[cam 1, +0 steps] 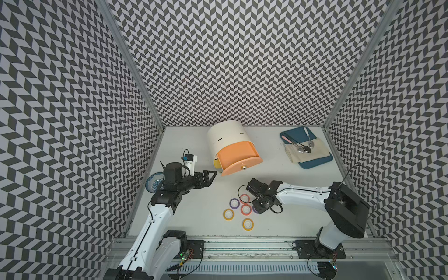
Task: Place the transparent tape into the drawer according to color
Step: Pick up the tape at the center of the board.
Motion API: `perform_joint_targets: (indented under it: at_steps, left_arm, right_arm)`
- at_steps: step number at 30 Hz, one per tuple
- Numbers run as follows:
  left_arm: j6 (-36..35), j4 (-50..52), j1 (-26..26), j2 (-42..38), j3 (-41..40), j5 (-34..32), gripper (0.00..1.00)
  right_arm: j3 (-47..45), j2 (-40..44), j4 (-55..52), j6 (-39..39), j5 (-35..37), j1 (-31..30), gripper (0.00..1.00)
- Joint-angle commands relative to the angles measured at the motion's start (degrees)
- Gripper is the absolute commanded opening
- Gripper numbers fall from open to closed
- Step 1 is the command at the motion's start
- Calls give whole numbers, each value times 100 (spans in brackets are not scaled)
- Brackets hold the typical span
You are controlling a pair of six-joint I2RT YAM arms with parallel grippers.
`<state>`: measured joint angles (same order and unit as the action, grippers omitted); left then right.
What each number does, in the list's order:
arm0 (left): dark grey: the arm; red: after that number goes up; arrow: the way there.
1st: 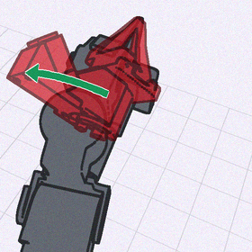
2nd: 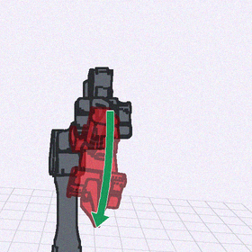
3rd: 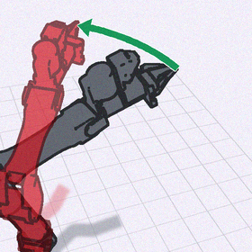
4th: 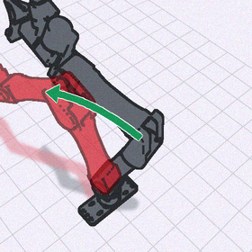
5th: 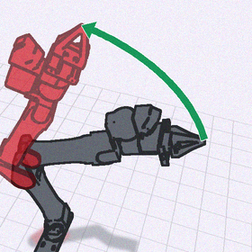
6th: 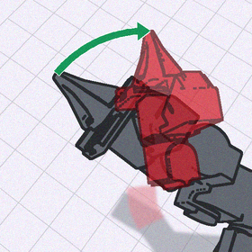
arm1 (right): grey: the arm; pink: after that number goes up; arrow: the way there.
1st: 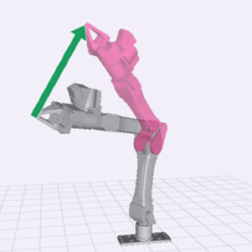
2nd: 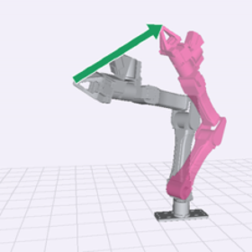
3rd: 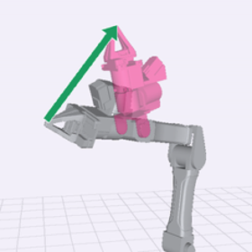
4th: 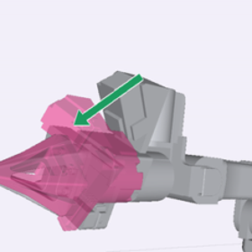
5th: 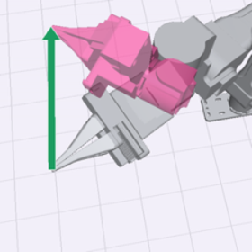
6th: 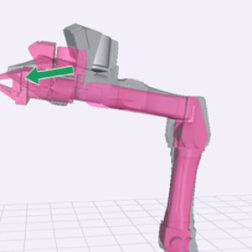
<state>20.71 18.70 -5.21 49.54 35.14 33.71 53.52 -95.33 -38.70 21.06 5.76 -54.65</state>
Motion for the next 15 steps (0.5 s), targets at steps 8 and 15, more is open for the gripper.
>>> perform_joint_targets:
  at_steps: [8,15]
  left_arm:
    - [3,-49,21,-83,-48,3,100]
    - [3,-40,22,-111,-32,-29,100]
  right_arm:
    - [199,213,-436,98,321,-5,0]
    - [300,733,-472,299,181,1,0]
